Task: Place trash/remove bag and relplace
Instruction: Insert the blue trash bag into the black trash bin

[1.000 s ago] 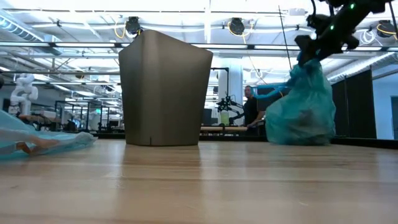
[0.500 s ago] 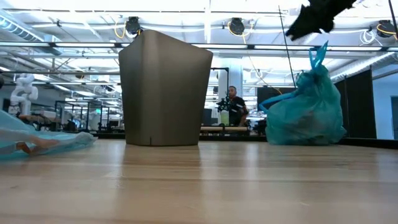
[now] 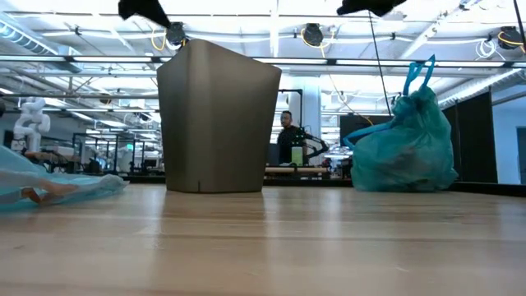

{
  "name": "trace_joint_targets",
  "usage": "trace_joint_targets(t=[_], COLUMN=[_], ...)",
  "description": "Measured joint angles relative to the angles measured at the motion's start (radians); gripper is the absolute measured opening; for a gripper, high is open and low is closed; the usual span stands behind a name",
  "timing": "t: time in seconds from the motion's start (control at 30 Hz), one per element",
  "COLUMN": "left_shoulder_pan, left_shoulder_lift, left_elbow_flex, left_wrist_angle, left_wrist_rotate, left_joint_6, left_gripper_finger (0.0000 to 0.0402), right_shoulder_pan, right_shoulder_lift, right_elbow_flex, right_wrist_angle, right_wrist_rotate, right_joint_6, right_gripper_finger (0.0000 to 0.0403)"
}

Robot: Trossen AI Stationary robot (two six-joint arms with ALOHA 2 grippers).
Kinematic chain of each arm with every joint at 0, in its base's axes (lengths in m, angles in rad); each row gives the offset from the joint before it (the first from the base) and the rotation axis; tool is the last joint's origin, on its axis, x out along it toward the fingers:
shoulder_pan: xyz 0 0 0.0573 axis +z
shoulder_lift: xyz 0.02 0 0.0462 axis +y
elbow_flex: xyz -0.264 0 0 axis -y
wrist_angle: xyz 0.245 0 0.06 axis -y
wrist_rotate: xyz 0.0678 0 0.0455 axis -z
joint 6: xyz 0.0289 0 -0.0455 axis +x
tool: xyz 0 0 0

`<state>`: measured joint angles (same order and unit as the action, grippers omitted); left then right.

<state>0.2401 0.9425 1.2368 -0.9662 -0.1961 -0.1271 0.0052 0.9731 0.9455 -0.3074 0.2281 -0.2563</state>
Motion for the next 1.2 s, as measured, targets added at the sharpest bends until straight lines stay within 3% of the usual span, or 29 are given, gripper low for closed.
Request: trace_joint_targets(t=[0.27, 0.6, 1.2], left_shoulder_pan=[-0.015, -0.06, -0.138], left_shoulder_lift=[-0.071, -0.135, -0.129], left_elbow_flex=[-0.199, -0.324, -0.329], left_wrist_angle=[0.183, 0.467, 0.625], left_wrist_rotate=[-0.001, -0.014, -0.015], left_joint_6=[-0.075, -0.047, 0.036], left_gripper_finger=[0.0001, 0.0, 0.0], right_shoulder_pan=[0.14, 0.258, 0.289], right_shoulder_lift=[0.146, 0.483, 1.113], right_elbow_flex=[0.0, 0.023, 0.516], right_wrist_angle=[0.186, 0.428, 0.47], right_wrist_rotate=[0.033, 0.035, 0.007], right_joint_6=[-0.111, -0.18, -0.331], right_gripper_finger=[0.0196, 0.0183, 0.0225])
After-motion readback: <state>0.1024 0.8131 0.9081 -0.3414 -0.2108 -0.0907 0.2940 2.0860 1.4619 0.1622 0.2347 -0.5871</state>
